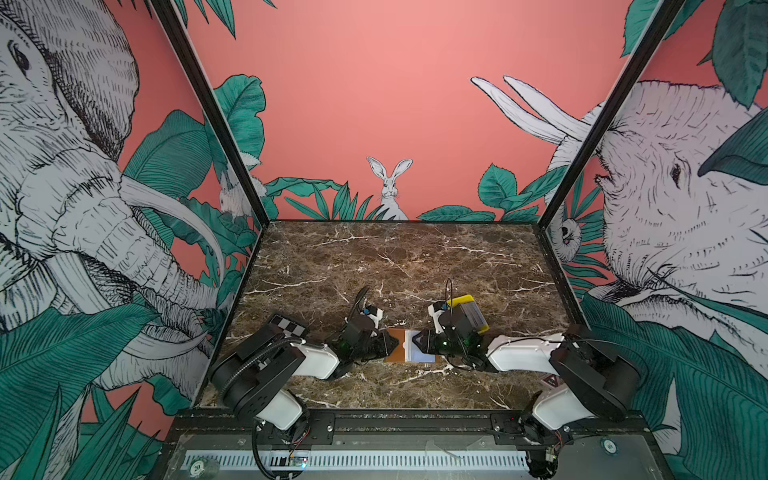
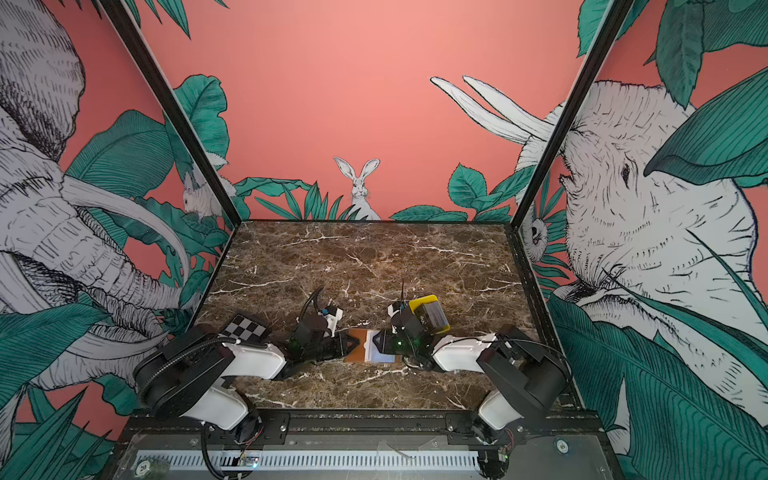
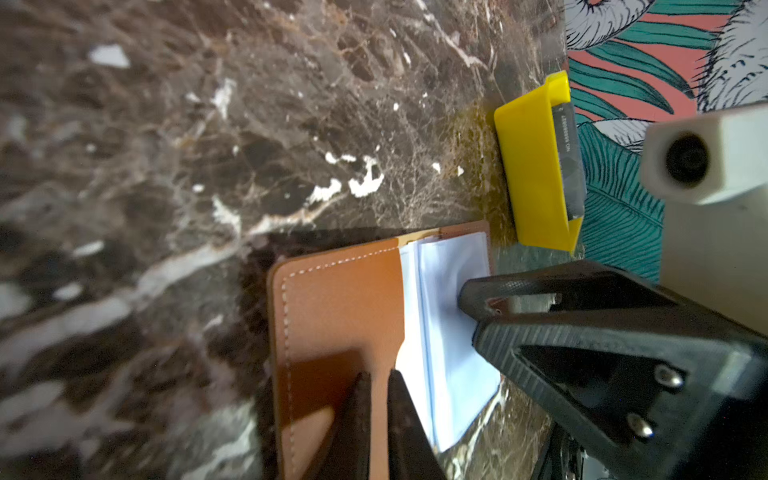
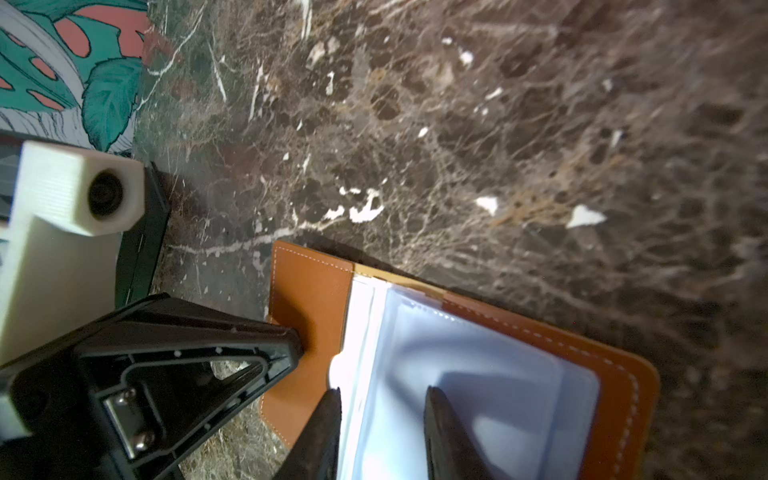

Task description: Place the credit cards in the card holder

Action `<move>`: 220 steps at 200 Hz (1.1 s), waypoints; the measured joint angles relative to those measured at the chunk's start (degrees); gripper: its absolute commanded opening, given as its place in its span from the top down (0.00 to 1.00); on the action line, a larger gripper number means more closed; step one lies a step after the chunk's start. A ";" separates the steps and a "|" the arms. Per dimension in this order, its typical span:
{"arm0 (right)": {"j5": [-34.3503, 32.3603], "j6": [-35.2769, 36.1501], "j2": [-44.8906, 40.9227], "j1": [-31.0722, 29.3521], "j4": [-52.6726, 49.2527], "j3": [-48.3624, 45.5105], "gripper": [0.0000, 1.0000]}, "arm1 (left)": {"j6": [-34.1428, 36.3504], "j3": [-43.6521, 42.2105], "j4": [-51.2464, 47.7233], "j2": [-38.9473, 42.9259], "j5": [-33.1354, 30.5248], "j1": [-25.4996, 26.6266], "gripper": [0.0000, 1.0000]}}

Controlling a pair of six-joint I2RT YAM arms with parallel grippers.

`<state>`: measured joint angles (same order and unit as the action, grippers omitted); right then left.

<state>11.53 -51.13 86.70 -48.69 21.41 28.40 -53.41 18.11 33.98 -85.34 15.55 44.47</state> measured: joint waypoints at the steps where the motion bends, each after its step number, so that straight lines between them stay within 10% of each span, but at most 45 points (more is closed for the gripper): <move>1: -0.09 -0.02 -0.02 -0.22 -0.09 0.00 0.65 | 0.00 -0.15 -0.26 0.31 -0.02 0.00 0.87; 91: -6.12 1.68 -7.04 -5.22 -14.14 2.71 0.68 | 1.29 0.09 -17.03 12.20 -1.11 -0.04 0.82; 220: -8.24 8.11 -2.40 -4.98 -26.56 13.03 1.00 | 6.16 8.87 -24.83 5.90 1.29 -1.29 0.91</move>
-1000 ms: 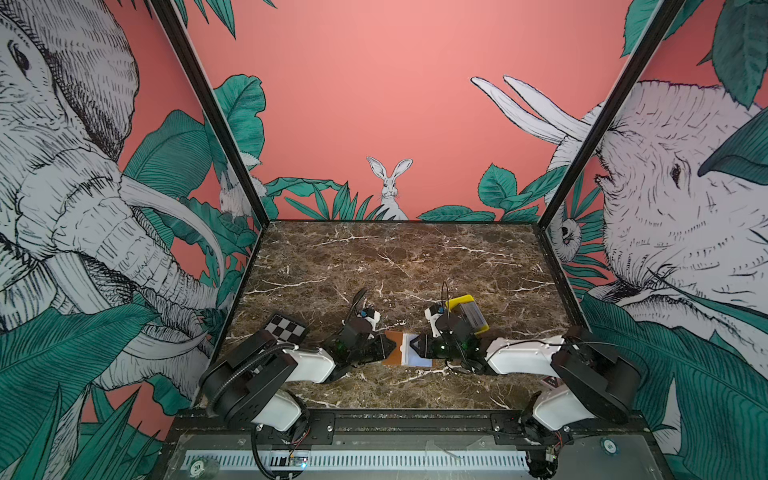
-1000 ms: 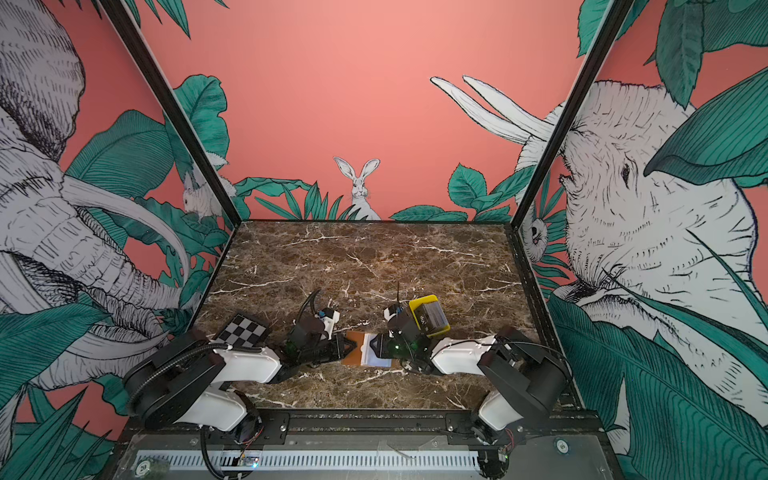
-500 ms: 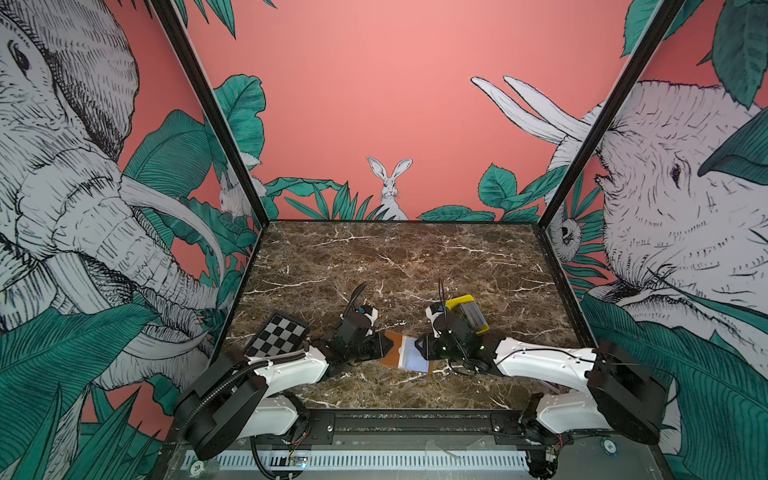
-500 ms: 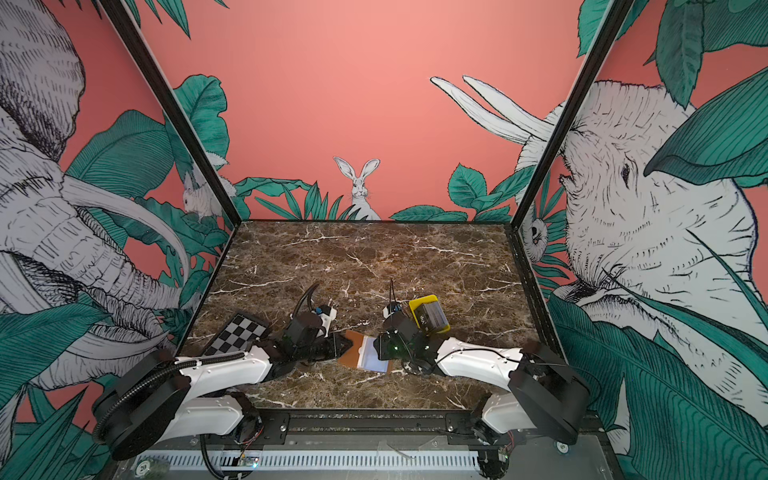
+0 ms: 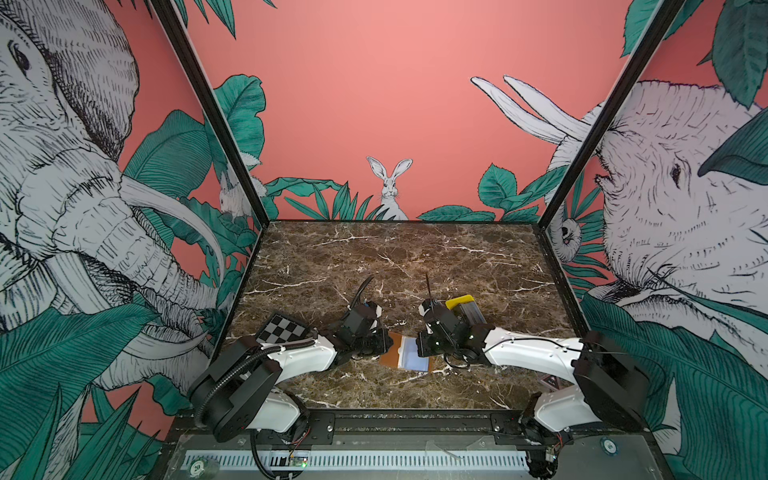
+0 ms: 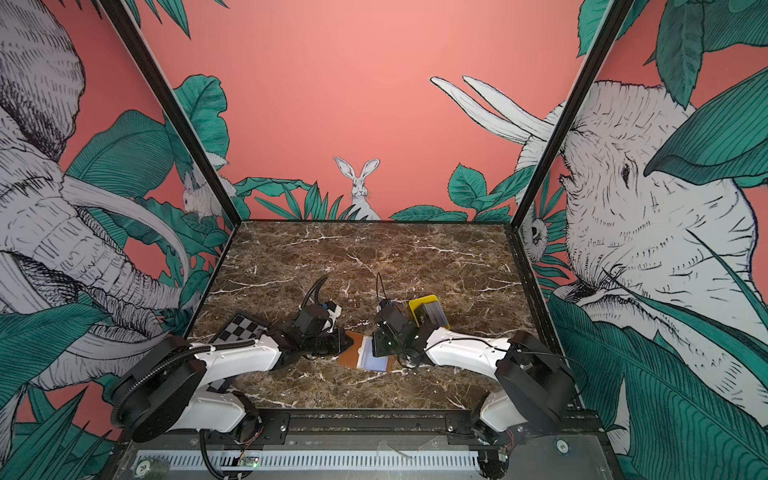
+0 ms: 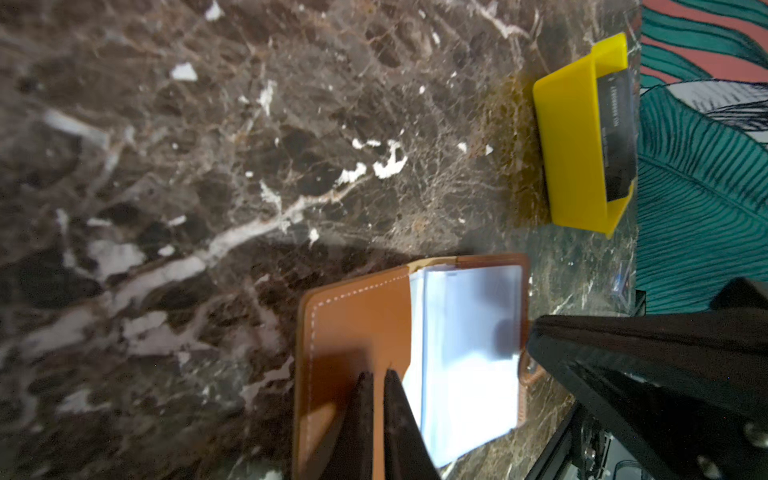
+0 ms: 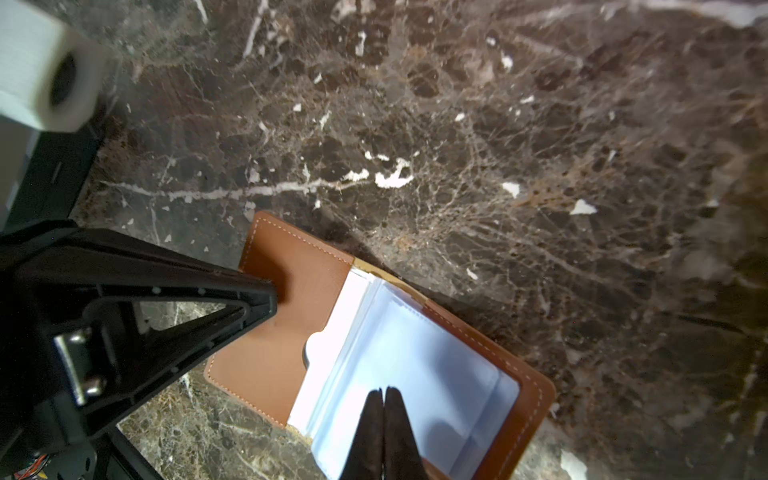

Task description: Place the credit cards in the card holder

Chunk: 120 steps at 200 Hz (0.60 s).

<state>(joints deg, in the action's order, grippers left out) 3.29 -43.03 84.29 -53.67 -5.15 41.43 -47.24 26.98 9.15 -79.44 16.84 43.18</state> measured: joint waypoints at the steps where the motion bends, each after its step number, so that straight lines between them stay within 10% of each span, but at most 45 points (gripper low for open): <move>1: 0.00 0.00 0.07 0.00 -0.02 0.00 1.00 | 0.04 0.00 -0.07 -0.07 0.04 0.00 0.91; 120: -2.34 0.94 4.92 -0.02 -1.11 0.44 1.00 | -1.46 -5.73 8.31 0.96 2.12 0.96 0.91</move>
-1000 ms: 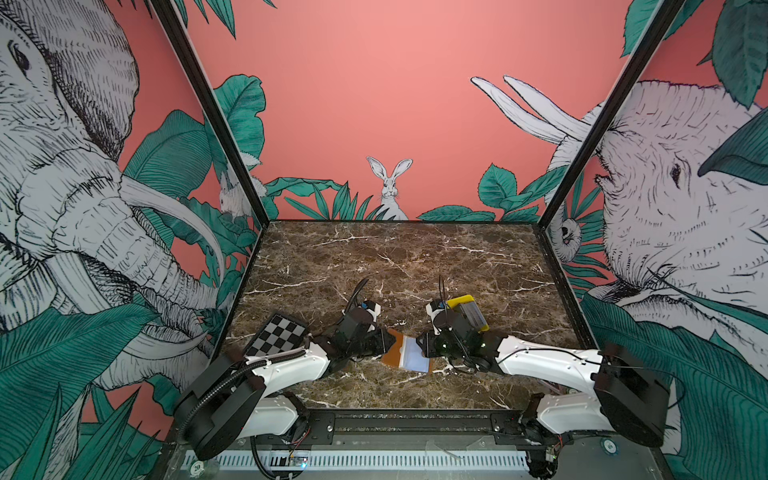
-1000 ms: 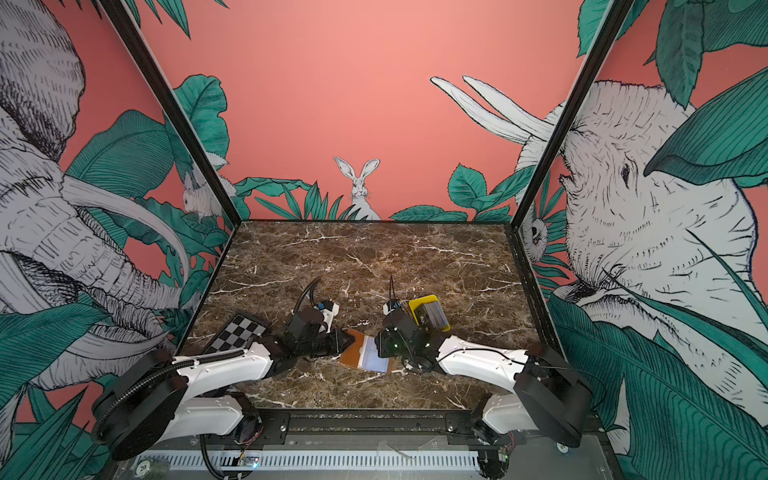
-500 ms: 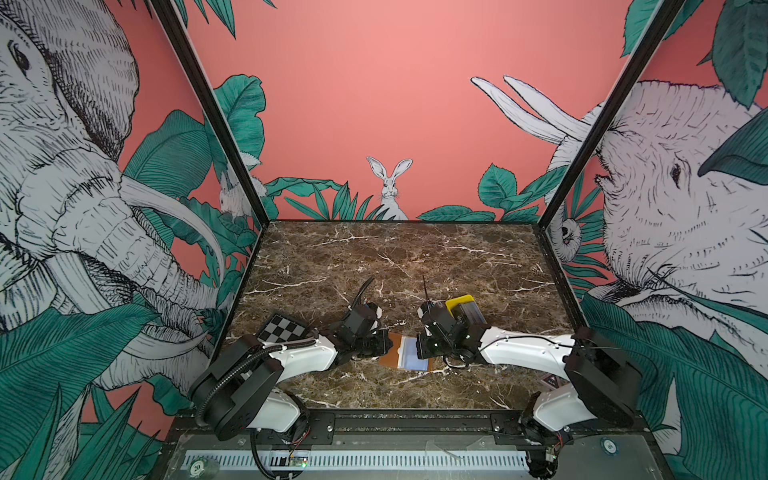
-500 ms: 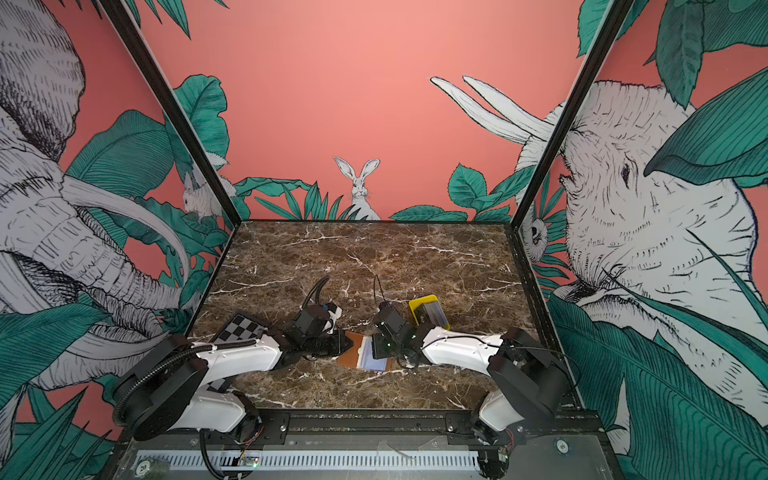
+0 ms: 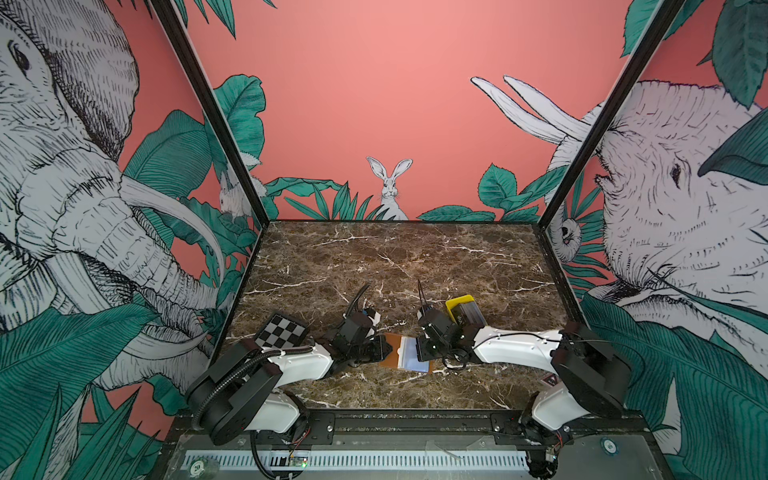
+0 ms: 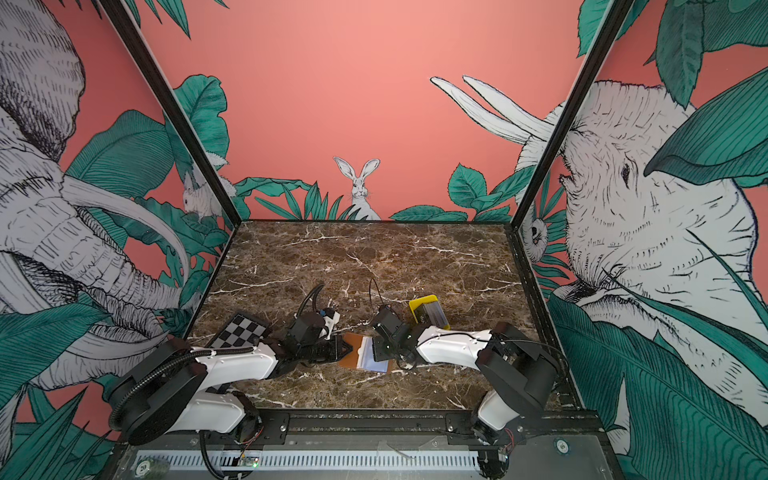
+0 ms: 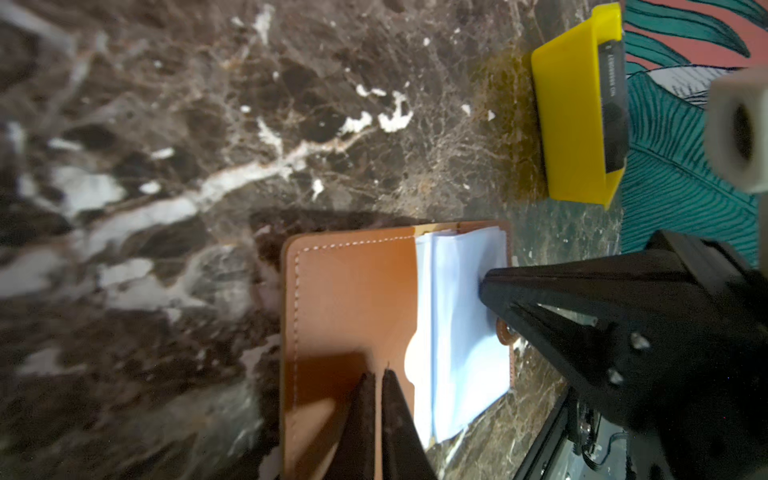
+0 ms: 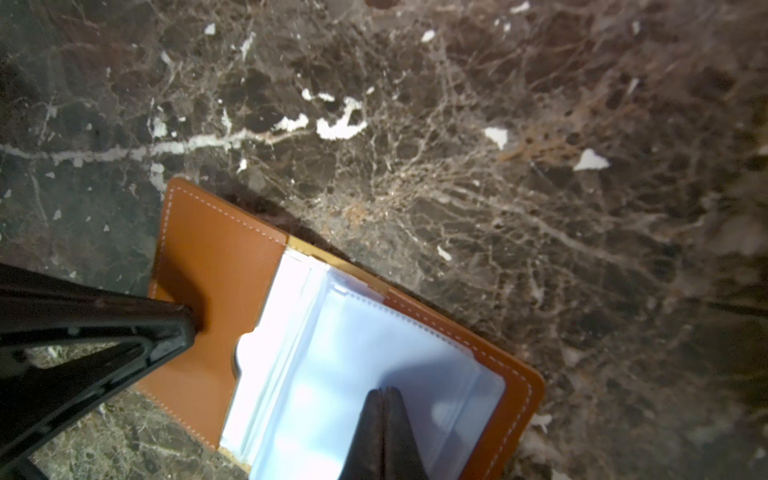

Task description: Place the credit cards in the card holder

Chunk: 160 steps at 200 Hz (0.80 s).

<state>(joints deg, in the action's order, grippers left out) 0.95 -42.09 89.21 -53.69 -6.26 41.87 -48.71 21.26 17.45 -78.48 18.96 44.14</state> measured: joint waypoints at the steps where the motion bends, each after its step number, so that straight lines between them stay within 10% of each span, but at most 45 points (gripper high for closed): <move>1: -0.11 0.04 0.00 0.00 0.02 0.00 1.00 | 0.00 0.00 0.00 0.00 0.00 0.00 0.91; 160: 2.40 0.09 -10.32 -1.84 2.34 -7.80 0.96 | -2.49 -0.72 11.04 -6.54 -6.93 7.96 0.90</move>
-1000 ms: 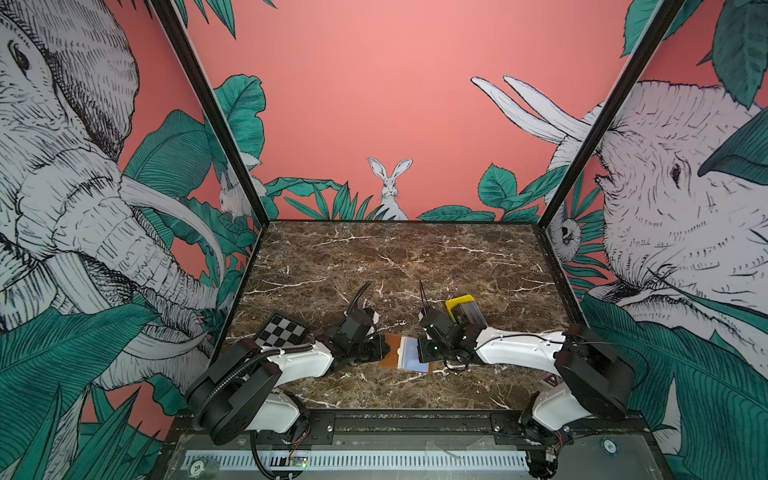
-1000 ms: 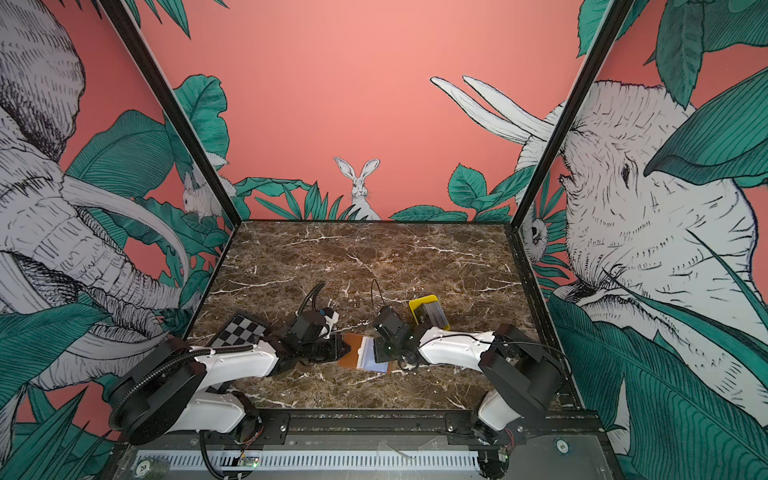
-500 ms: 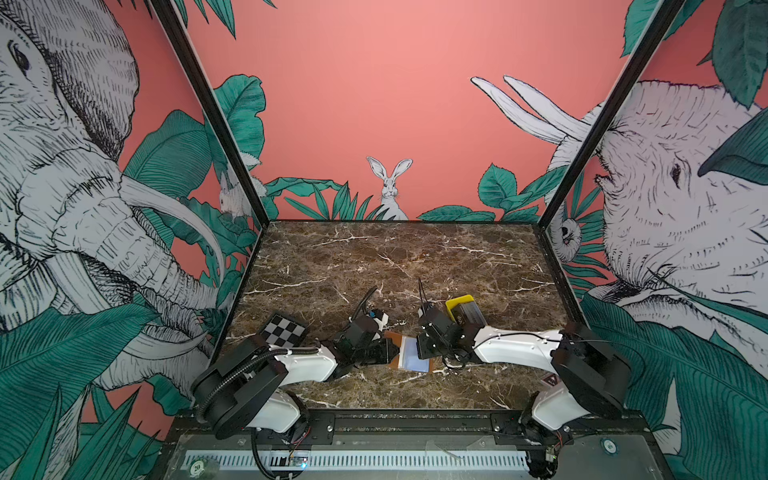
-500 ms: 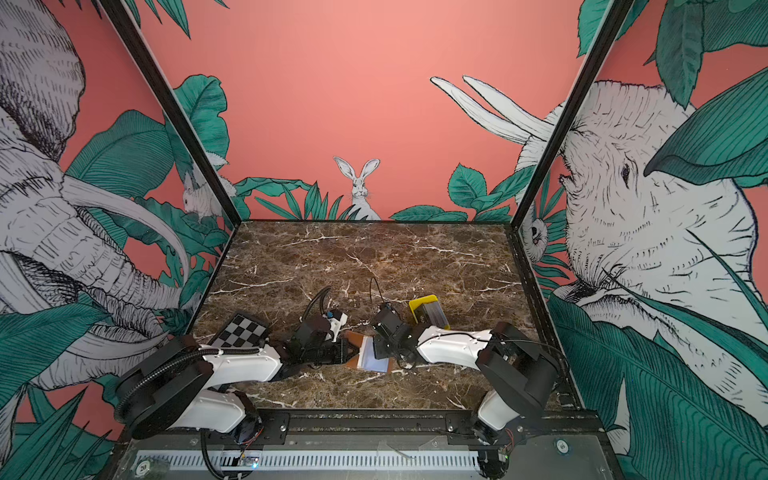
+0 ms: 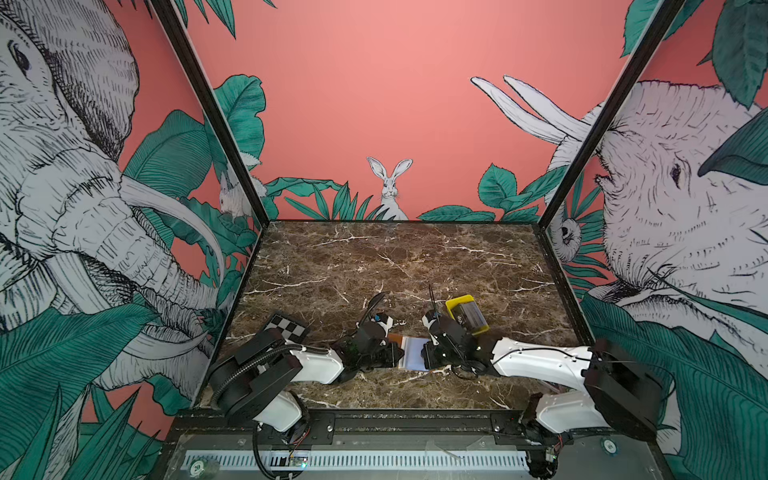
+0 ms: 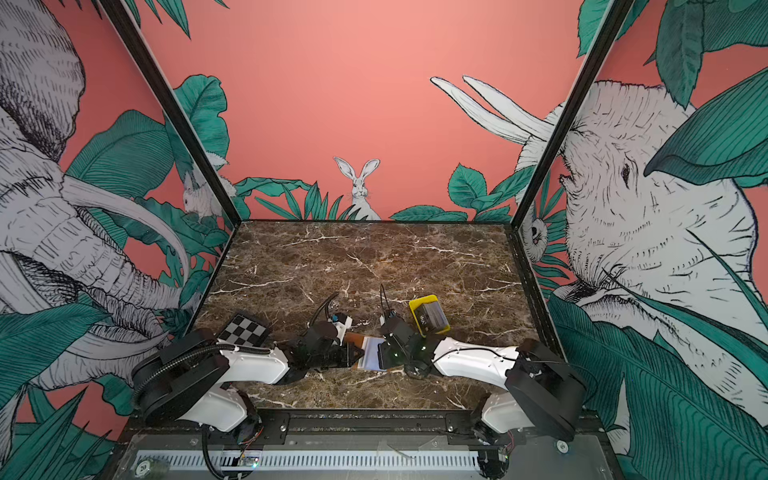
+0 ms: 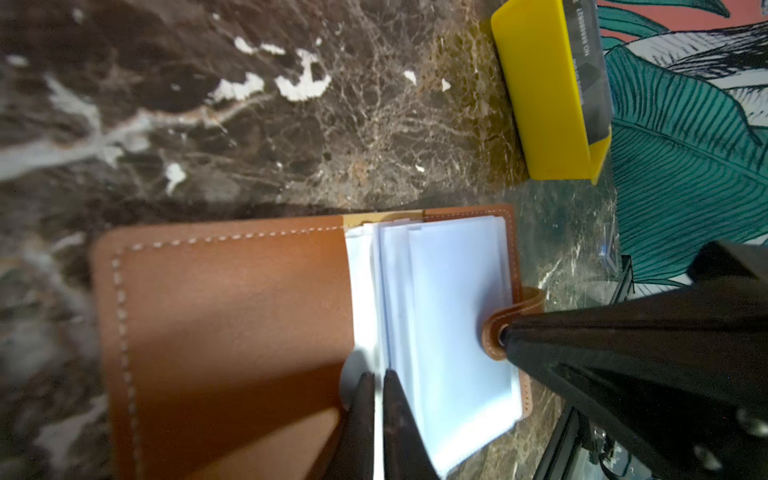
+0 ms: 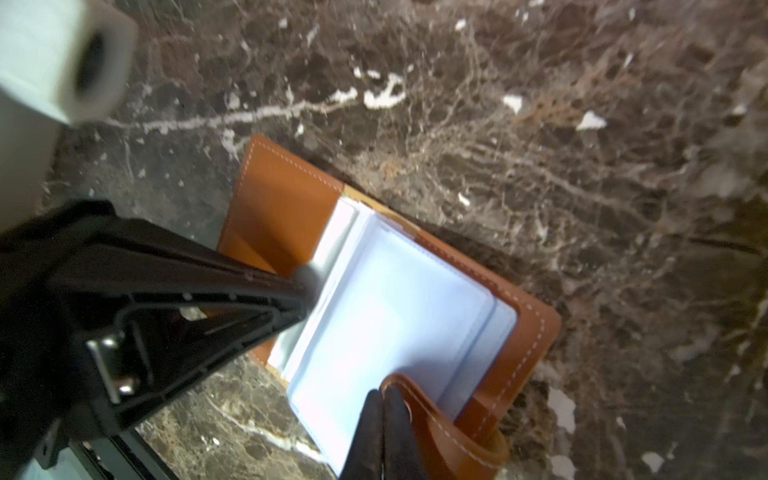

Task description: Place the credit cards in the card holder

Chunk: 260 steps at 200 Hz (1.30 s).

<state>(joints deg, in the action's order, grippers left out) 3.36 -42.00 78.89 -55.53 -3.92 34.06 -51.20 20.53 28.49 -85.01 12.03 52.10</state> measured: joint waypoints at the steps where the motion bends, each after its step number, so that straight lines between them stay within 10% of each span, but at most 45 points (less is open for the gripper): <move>1: -0.02 -0.04 0.00 0.00 0.00 -0.09 0.96 | 0.00 -0.02 0.02 0.02 -0.04 0.00 0.90; 139: -4.44 1.75 -1.44 0.28 -3.30 1.75 0.94 | 3.02 3.72 -13.27 11.21 -3.87 -0.02 0.85; 260: -2.32 3.32 -2.71 2.80 -10.75 6.14 0.88 | 13.86 14.27 -24.83 5.25 9.14 -4.68 0.84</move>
<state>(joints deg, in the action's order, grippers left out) 1.04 -38.68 76.18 -52.73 -14.68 40.21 -37.34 34.81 3.66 -79.77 21.17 47.42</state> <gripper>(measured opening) 0.122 0.160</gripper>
